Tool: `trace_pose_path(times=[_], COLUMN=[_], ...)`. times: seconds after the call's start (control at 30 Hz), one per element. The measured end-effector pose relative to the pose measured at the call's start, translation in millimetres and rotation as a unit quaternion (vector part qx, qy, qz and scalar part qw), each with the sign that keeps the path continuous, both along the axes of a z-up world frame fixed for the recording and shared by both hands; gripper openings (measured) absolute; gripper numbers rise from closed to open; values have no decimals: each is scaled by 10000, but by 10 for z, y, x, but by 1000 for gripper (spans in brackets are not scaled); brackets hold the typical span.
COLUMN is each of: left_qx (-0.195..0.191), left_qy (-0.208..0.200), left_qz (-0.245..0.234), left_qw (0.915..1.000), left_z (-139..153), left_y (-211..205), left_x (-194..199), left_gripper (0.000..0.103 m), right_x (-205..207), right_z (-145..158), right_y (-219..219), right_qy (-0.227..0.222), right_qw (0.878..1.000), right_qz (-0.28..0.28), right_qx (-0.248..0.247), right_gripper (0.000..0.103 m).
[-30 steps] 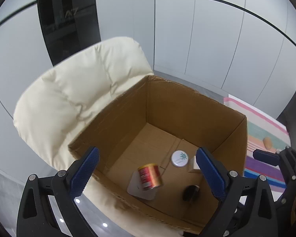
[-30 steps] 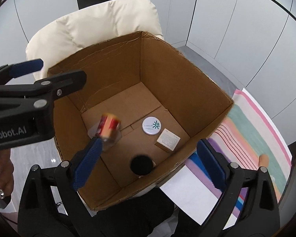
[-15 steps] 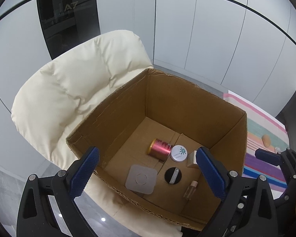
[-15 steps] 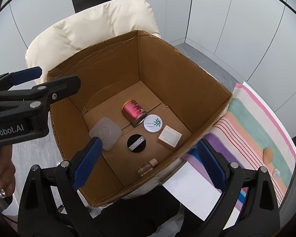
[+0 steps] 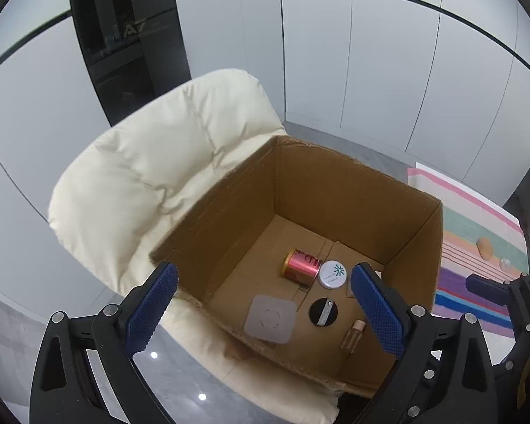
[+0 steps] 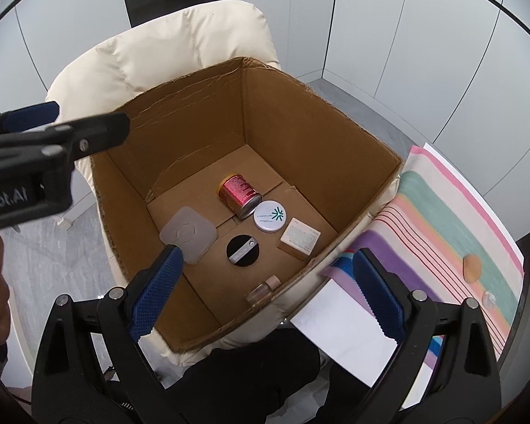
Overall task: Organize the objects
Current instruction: 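Withdraw both grippers from the box back over the striped cloth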
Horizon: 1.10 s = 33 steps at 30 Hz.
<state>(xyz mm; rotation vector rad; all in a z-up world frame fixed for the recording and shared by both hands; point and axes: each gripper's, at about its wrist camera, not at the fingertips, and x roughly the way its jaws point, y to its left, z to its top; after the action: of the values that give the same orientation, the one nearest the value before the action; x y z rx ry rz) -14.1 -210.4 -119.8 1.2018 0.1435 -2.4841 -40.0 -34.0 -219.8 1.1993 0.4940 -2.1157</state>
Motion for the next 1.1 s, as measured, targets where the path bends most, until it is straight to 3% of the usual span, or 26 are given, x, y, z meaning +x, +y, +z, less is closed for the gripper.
trace_pose_path(times=[0.1, 0.47, 0.63, 0.83, 1.1], left_qx=[-221, -284, -66, 359, 308], left_qy=[-75, -238, -446, -620, -433], left_qz=[60, -166, -300, -187, -111], left_qw=[9997, 9992, 9985, 9973, 9985], left_z=[70, 264, 191, 50, 39], left_y=[46, 376, 572, 569, 539], left_x=[133, 900, 1224, 1479, 1489], left_gripper=[99, 99, 99, 99, 99], right_x=[87, 554, 807, 1160, 1182], right_z=[61, 348, 396, 464, 409], right_y=[55, 386, 631, 909, 1052], right_qy=[22, 23, -87, -156, -247], right_qw=[10000, 9998, 9985, 9978, 9962], right_qz=[-25, -170, -533, -595, -784], right_qx=[-17, -81, -42, -260, -303], right_gripper=[98, 98, 98, 98, 98])
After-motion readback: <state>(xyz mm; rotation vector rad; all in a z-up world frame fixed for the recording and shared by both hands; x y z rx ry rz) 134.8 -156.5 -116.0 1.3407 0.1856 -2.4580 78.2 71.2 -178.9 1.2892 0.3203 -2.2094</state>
